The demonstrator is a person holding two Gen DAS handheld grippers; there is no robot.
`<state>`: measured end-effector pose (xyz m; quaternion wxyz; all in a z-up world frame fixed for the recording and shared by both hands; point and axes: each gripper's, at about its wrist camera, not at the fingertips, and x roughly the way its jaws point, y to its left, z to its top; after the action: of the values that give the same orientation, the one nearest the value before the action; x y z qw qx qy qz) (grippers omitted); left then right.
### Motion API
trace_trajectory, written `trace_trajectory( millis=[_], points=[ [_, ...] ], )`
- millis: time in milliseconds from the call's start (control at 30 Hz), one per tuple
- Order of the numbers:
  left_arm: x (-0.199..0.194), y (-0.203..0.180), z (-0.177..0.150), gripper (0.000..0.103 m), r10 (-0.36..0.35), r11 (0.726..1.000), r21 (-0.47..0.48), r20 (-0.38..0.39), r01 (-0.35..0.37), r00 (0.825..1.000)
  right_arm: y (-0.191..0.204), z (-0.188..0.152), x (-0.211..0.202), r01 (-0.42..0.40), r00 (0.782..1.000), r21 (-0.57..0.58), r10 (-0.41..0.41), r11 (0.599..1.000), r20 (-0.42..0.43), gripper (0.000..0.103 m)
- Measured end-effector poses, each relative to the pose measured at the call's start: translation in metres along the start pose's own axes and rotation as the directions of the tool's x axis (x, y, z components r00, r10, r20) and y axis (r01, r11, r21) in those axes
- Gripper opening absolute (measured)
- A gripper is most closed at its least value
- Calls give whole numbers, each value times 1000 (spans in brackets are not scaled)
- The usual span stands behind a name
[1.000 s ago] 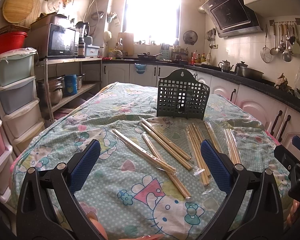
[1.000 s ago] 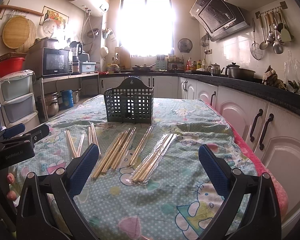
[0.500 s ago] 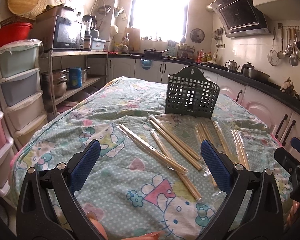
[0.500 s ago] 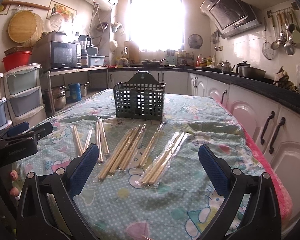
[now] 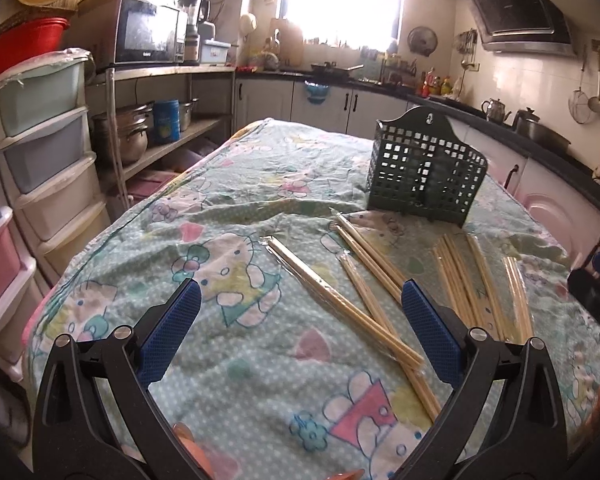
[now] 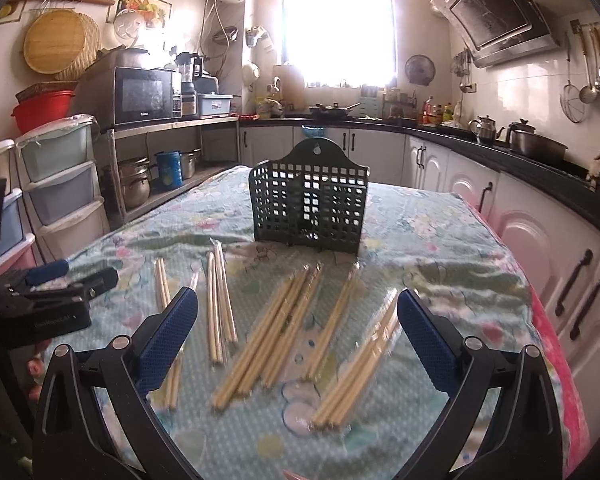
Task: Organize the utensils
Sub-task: 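Grasp a wooden chopstick pair with the left gripper while the right gripper grasps another pair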
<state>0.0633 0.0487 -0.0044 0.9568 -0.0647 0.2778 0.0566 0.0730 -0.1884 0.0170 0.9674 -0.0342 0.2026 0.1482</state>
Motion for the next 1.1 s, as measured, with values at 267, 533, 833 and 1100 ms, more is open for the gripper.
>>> trace_trajectory(
  millis=[267, 533, 833, 1100],
  points=[
    [33, 6, 20, 92, -38, 999, -37, -92, 34, 995, -12, 28, 35, -8, 999, -5, 8, 1000, -33, 97],
    [73, 8, 33, 92, -112, 990, -105, -214, 92, 970, -53, 42, 93, 22, 986, 102, -5, 995, -164, 97],
    [107, 11, 34, 71, -182, 974, -189, -327, 124, 928, -83, 40, 159, 52, 948, 141, -5, 989, -317, 83],
    [132, 22, 28, 48, -216, 958, -262, -385, 119, 897, -88, 34, 201, 40, 911, 165, 32, 985, -410, 68]
  ],
)
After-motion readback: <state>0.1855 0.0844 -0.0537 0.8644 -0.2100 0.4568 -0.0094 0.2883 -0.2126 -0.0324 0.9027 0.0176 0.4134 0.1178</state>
